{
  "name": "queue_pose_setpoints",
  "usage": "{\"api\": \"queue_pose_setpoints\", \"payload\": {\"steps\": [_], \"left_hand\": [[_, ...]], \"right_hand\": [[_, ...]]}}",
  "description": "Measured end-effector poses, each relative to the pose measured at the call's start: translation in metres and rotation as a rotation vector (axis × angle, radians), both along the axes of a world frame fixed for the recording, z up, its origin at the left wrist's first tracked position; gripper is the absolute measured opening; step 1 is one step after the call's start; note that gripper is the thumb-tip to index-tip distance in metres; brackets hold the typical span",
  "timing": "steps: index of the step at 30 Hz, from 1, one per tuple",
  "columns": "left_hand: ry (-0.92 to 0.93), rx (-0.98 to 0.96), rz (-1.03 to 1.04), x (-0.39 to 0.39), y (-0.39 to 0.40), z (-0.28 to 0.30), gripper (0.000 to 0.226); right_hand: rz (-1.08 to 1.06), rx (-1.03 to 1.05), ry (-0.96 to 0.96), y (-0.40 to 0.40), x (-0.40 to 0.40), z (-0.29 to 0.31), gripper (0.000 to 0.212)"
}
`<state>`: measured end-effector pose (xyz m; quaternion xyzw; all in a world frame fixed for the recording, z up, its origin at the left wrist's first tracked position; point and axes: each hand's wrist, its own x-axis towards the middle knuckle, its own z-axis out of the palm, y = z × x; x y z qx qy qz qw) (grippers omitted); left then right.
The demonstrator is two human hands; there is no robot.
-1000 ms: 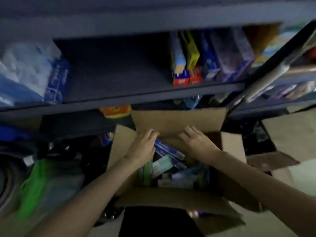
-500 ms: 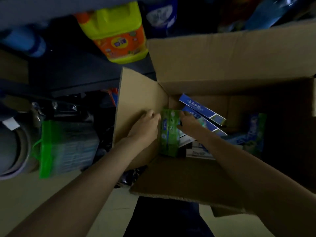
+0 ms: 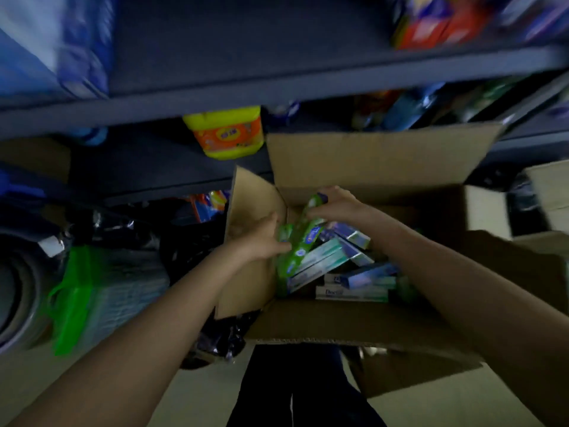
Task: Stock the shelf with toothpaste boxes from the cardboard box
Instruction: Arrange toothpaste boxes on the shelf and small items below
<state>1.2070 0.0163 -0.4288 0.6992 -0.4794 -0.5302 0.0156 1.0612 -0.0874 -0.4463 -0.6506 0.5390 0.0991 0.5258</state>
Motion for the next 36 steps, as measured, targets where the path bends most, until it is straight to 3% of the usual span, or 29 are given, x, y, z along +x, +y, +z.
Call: {"api": "queue_pose_setpoints", "payload": {"steps": [4, 9, 12, 16, 19, 24, 31, 36], "left_hand": [[0.121, -0.099, -0.034, 0.014, -0.012, 0.089, 0.059], [0.246, -0.264, -0.072, 0.032, -0.02, 0.22, 0.042], [0.308, -0.317, -0.052, 0.048, -0.016, 0.284, 0.032], [0.712, -0.309, 0.073, 0.069, -0.003, 0.347, 0.029], [0.914, -0.336, 0.09, 0.081, -0.001, 0.381, 0.055], [0.939, -0.37, 0.123, 0.082, 0.002, 0.416, 0.06], [0.616, -0.609, 0.147, 0.073, 0.002, 0.442, 0.026], [0.442, -0.574, 0.067, 0.079, -0.012, 0.439, 0.034]], "right_hand": [[-0.182, 0.189, -0.183, -0.013, -0.007, 0.132, 0.015], [-0.065, 0.032, -0.179, -0.01, 0.007, 0.286, 0.045], [-0.067, -0.036, -0.265, -0.004, 0.019, 0.359, 0.049], [-0.034, -0.062, -0.545, 0.004, 0.021, 0.429, 0.036], [0.122, -0.138, -0.553, 0.019, 0.022, 0.464, 0.026], [0.123, -0.201, -0.661, 0.031, 0.032, 0.496, 0.01], [0.076, -0.285, -0.646, 0.028, 0.051, 0.506, 0.017], [0.024, -0.274, -0.664, 0.013, 0.057, 0.503, 0.016]]}}
